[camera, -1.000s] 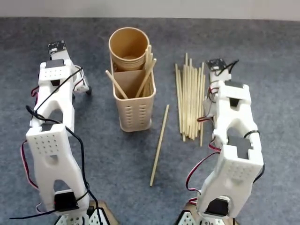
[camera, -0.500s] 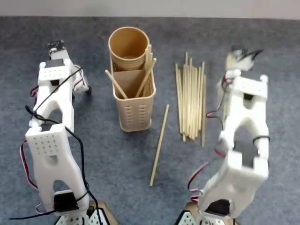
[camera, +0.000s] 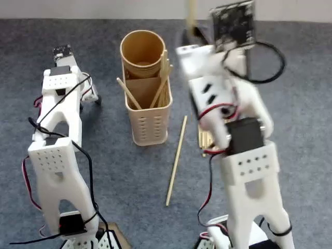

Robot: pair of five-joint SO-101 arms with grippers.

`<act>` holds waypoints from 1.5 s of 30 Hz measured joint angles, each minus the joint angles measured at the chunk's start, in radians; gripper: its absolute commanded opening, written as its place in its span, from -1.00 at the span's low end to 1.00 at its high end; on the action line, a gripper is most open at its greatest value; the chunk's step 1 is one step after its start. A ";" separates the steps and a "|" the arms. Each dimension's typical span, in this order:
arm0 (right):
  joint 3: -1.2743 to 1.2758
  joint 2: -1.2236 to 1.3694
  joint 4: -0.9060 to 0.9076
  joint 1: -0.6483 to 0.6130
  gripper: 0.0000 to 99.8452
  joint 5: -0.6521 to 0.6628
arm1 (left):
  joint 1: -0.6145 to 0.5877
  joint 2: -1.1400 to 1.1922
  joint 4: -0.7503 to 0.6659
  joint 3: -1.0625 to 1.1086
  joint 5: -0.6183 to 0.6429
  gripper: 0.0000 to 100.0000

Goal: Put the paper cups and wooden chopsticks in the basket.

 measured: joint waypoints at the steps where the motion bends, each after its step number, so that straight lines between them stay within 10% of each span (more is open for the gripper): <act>1: 0.023 0.000 -0.049 -0.021 -0.99 -0.006 | 0.000 0.005 0.000 -0.003 0.000 -0.57; 18: 0.669 -0.103 -0.374 -0.143 -0.98 -0.028 | 0.000 0.014 0.000 -0.011 0.000 -0.57; 22: 0.747 -0.187 -0.373 -0.144 -0.72 -0.025 | 0.000 0.014 0.000 -0.011 0.000 -0.57; 27: 0.706 -0.301 -0.210 -0.146 -0.25 0.020 | 0.000 0.014 0.000 -0.011 0.000 -0.57; 35: 0.431 -0.341 0.058 -0.103 -0.23 0.066 | 0.000 0.014 0.000 -0.015 -0.049 -0.57; 45: 0.198 -0.054 0.453 0.342 -0.23 0.118 | 0.002 0.014 0.000 -0.015 -0.052 -0.57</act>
